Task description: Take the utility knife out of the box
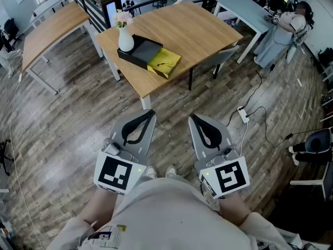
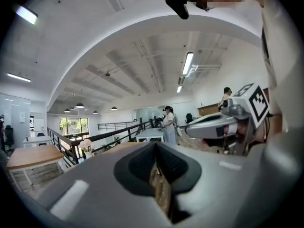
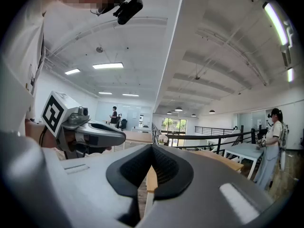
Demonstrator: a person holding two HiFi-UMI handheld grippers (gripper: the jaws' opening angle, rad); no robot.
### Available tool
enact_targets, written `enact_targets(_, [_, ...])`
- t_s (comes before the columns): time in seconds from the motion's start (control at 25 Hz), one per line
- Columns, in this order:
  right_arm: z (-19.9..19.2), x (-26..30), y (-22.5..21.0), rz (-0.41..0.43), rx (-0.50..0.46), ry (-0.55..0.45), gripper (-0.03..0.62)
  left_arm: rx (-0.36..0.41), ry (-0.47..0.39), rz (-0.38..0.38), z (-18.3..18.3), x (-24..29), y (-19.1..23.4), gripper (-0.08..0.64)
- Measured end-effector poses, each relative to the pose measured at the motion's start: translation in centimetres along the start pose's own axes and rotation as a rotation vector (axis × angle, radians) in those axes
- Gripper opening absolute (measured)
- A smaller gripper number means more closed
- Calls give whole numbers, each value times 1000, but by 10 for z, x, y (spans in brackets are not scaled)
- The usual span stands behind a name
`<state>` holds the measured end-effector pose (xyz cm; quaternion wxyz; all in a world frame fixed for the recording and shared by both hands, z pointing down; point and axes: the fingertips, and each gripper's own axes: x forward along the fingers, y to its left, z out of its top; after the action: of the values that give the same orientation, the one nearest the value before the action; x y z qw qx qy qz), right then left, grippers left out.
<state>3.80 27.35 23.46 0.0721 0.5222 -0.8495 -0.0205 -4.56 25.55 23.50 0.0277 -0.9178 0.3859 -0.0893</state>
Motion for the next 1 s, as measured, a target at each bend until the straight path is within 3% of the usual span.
enact_targets(0.36, [-4, -4, -19, 9, 97, -21, 0, 9, 20, 6, -3, 11, -7, 2])
enact_targets(1.0, [-35, -7, -37, 59, 93, 32, 0, 54, 57, 9, -22, 32, -30, 2])
